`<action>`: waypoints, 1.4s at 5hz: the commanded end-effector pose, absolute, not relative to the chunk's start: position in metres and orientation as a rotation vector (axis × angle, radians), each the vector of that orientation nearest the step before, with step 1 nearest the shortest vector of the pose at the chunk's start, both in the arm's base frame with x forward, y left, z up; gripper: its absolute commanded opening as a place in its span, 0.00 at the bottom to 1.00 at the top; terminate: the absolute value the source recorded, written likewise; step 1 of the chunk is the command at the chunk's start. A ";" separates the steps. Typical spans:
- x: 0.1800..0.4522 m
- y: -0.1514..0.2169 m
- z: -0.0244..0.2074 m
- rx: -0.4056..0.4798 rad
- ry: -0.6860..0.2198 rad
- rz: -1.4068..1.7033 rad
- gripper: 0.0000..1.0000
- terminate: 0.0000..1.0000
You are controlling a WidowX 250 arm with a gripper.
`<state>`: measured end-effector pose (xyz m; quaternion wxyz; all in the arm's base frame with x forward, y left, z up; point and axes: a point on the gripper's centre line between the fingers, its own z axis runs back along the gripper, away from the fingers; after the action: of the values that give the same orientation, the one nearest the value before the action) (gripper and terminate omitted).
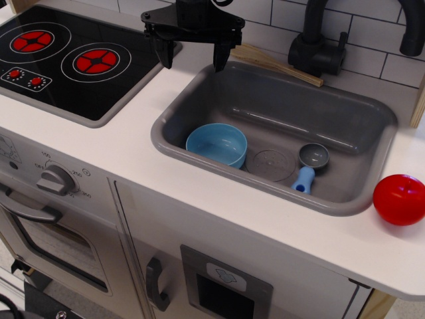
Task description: Put spoon in bowl sink
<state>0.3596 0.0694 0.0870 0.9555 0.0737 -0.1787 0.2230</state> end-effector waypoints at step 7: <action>0.346 -0.070 0.010 0.041 -0.219 0.187 1.00 0.00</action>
<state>0.3390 -0.0712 -0.0053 0.9918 0.0246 -0.0855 0.0912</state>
